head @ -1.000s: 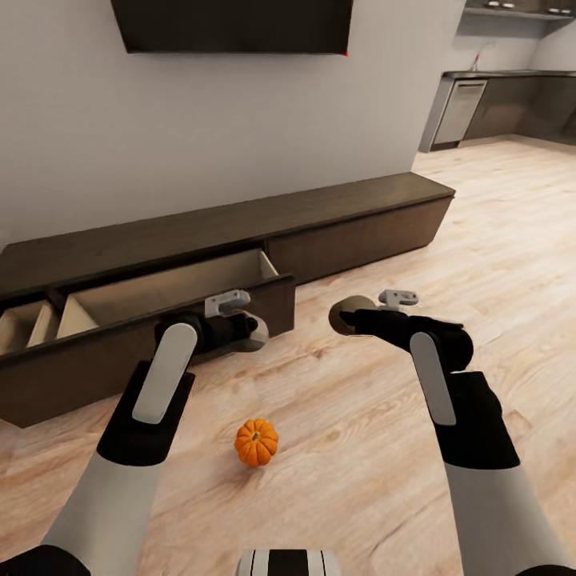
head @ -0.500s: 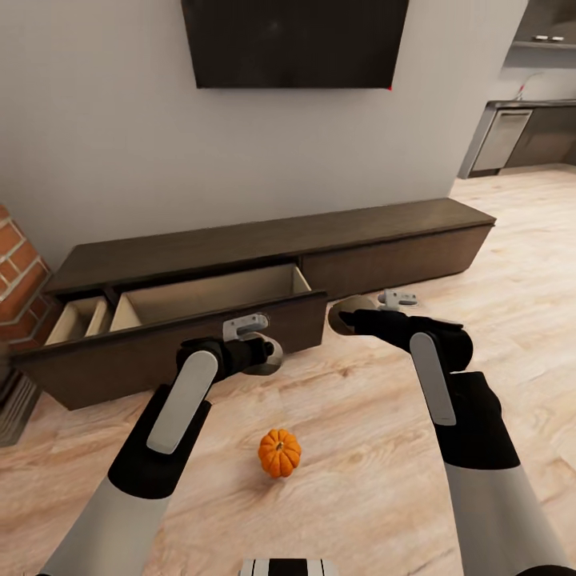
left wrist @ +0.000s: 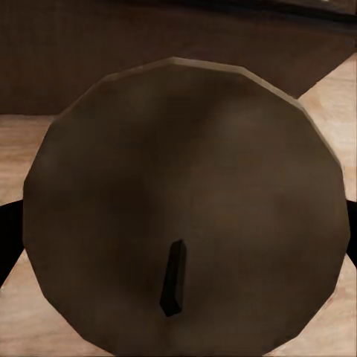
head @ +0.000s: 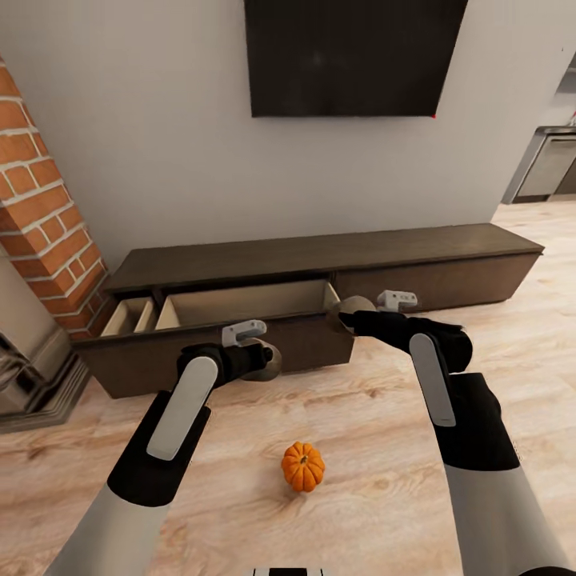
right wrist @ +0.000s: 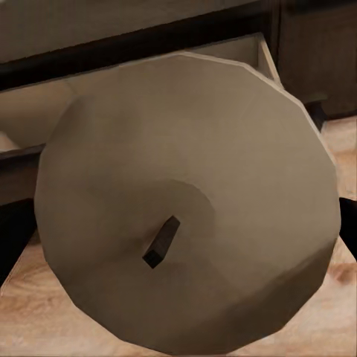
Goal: Place each of the two pumpkins and all three candles from the living room inside a cabinet in the living room (use any cabinet), then make sure every cabinet is closed, and position the cauldron so it is next to a table in the living room.
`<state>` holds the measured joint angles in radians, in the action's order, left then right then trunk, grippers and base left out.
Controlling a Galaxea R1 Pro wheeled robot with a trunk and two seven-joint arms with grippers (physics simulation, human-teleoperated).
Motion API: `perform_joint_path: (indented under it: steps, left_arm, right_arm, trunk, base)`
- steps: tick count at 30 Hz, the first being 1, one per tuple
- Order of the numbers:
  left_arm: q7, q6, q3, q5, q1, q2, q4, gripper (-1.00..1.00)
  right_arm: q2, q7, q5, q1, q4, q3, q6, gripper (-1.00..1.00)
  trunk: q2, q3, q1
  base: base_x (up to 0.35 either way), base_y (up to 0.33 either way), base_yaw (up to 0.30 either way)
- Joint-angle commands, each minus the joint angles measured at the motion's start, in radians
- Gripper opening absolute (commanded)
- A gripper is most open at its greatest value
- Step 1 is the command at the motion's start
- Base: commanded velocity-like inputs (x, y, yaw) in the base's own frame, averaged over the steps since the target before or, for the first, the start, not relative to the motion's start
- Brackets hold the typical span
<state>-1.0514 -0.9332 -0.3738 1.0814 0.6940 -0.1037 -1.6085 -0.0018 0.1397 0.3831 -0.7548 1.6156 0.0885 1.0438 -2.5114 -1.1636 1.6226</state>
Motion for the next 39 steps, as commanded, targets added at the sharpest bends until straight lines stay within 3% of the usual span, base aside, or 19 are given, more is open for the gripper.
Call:
perform_joint_path:
  steps: [1,8,13,16,30,39]
  left_arm:
    - [-0.011,-0.002,0.001,0.010,0.001,0.001,-0.001,-1.00]
    - [-0.010,-0.002,0.008,0.012,-0.001,0.010,0.000,-1.00]
    - [-0.005,-0.004,0.065,0.016,-0.028,0.021,0.000,-1.00]
    - [-0.003,-0.004,0.071,0.017,-0.033,0.022,0.000,-1.00]
    - [-0.002,-0.009,0.080,0.016,-0.037,0.023,0.001,-1.00]
    - [-0.003,-0.014,0.074,0.017,-0.032,0.021,0.000,-1.00]
  right_arm:
    - [0.000,0.011,0.013,0.000,0.001,0.000,0.003,-1.00]
    - [0.011,0.013,0.013,0.000,0.001,-0.001,0.003,-1.00]
    - [0.012,0.012,0.013,0.000,0.001,-0.005,0.003,-1.00]
    - [0.012,0.012,0.014,0.000,0.001,-0.003,0.003,-1.00]
    - [0.015,0.014,0.014,-0.001,0.001,0.001,0.003,-1.00]
    - [0.015,0.014,0.014,-0.001,0.001,0.001,0.003,-1.00]
  trunk:
    - [0.000,0.003,-0.001]
    - [0.002,0.030,-0.004]
    - [0.003,0.049,-0.006]
    - [0.003,0.061,-0.007]
    - [0.003,0.061,-0.007]
    - [0.003,0.061,-0.007]
  base:
    - [0.000,0.000,0.276]
    - [0.000,0.000,0.082]
    - [0.000,0.000,0.007]
    - [0.000,0.000,0.000]
    - [0.009,0.237,0.003]
    - [0.162,0.304,0.208]
